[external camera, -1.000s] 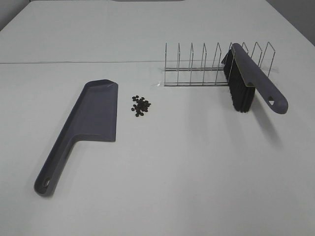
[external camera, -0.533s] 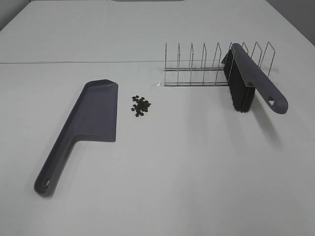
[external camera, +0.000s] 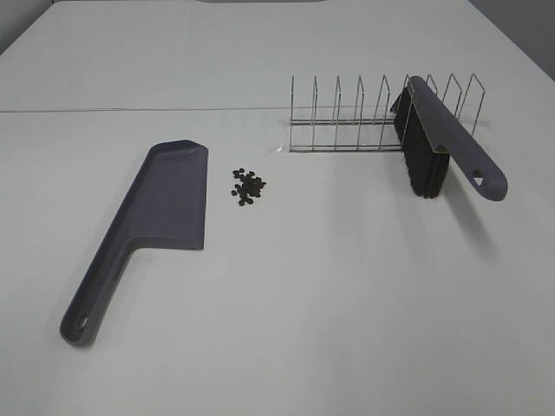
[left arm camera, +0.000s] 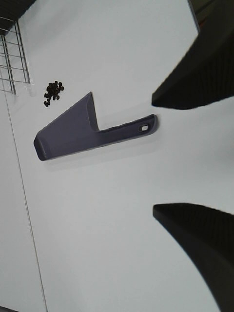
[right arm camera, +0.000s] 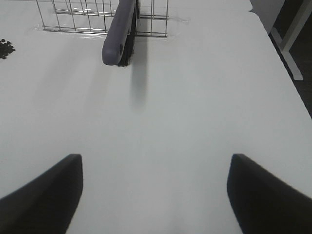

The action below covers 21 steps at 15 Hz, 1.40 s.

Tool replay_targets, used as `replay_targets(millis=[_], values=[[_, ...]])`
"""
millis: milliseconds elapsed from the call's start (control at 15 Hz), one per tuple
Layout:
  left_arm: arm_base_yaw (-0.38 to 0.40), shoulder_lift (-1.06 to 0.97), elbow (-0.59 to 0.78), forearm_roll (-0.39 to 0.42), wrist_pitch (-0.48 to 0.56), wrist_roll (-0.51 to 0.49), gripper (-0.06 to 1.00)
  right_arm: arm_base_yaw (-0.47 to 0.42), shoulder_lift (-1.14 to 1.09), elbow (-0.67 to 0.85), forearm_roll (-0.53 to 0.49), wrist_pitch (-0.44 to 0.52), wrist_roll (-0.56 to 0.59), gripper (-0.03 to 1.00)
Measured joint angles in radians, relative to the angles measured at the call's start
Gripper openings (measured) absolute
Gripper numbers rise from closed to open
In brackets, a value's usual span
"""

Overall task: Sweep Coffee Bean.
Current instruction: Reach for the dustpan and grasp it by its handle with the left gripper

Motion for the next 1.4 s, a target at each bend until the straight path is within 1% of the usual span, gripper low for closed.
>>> replay_targets(millis=[1400], values=[[0.0,0.0,0.0,0.0,0.0,0.0,0.56,0.0,0.0,0.0,0.0,0.0,0.0,0.77]])
